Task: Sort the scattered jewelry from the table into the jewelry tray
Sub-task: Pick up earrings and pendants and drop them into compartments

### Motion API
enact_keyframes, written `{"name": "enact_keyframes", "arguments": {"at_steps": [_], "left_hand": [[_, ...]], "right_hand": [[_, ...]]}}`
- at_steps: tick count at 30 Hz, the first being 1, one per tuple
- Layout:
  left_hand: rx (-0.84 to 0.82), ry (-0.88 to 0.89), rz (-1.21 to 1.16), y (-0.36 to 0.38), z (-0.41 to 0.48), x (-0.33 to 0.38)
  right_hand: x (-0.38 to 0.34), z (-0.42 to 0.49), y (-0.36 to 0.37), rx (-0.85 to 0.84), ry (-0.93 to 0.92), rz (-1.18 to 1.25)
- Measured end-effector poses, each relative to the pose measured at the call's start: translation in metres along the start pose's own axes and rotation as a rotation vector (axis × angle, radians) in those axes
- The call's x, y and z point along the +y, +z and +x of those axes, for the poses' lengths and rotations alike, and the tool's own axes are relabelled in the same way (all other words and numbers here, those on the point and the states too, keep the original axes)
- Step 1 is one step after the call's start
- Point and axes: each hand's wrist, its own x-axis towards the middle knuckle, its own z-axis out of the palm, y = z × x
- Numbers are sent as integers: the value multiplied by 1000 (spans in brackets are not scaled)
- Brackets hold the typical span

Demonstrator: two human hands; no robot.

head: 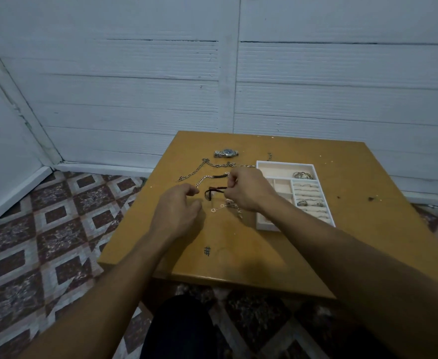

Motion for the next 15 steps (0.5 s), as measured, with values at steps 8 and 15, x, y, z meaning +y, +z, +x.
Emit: {"name": "enact_keyframes", "arguments": {"at_steps": [8, 15], "left_hand": [[-94, 151, -64, 69, 39, 84], [-133, 216, -64, 100, 60, 105]], "right_hand": [[96, -4, -61, 204, 219, 82], [131, 5, -81, 258, 206, 19]]}}
